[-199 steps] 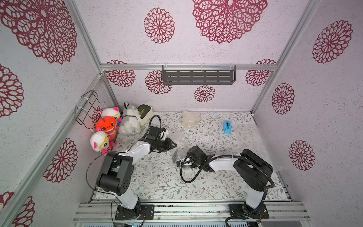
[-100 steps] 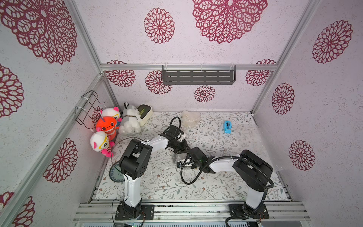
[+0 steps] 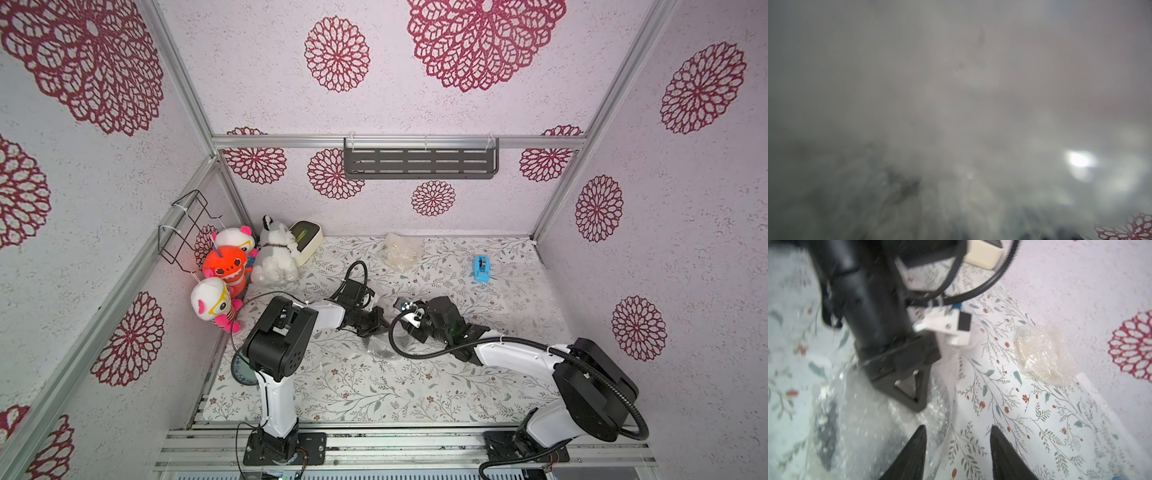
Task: Wrap dinner plates in bubble wrap
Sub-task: Wrap the plate in the bubble wrap.
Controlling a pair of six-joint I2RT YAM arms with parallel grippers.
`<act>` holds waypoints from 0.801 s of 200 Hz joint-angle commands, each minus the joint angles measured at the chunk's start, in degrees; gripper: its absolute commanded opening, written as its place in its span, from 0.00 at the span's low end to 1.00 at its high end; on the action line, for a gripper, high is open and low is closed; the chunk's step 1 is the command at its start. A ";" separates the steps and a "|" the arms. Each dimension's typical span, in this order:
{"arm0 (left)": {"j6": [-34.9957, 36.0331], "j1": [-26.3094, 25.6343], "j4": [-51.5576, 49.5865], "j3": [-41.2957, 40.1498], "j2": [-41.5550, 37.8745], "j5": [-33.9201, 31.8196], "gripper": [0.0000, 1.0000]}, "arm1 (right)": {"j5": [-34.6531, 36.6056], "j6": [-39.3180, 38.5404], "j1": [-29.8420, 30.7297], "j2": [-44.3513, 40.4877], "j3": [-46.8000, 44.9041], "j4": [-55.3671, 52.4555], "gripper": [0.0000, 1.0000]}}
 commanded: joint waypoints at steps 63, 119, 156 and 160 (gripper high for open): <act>-2.24 0.45 -2.66 -2.93 2.43 -4.87 0.01 | -16.01 29.04 -0.50 18.03 3.74 -3.80 0.37; -1.24 4.49 -4.05 -0.37 -6.16 1.88 0.31 | -14.81 28.84 -0.61 20.50 1.68 -11.16 0.29; 12.57 10.97 -10.13 5.57 -13.21 -5.73 0.86 | -14.45 30.68 -0.52 20.33 0.85 -9.13 0.28; 15.51 11.23 -11.28 6.33 -12.58 -7.97 0.90 | -14.24 30.89 -0.52 20.28 0.95 -8.88 0.28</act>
